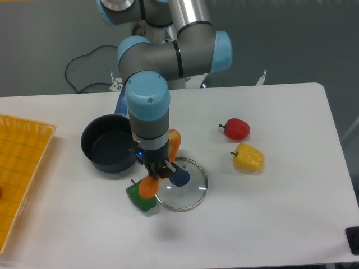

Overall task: Place the long bread in the pot
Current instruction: 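Carry the orange long bread in the gripper over to the black pot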

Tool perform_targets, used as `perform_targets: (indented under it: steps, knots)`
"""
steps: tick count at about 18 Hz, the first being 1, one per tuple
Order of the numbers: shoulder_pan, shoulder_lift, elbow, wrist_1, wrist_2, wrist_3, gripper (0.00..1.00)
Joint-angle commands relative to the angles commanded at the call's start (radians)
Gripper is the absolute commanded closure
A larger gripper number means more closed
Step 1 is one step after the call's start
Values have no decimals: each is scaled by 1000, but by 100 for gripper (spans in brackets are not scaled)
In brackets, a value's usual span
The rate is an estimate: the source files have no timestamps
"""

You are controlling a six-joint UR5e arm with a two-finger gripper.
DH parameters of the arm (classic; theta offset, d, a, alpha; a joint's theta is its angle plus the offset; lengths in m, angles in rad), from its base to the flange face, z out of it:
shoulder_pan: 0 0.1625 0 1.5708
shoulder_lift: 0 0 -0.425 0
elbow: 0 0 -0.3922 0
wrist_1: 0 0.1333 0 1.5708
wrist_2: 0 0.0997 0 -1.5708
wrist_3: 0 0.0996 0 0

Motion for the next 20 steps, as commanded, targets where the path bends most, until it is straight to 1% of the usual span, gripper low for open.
perform_targets:
  steps: [10, 14, 16, 18, 20]
  knots:
    - [0, 12, -2, -11, 15, -12, 97]
    - [-5, 14, -2, -14, 14, -51, 97]
    - [-23, 12, -3, -12, 14, -58, 97]
    - [-35, 12, -3, -14, 11, -107, 97]
    - [-44, 15, -3, -24, 9, -115, 97]
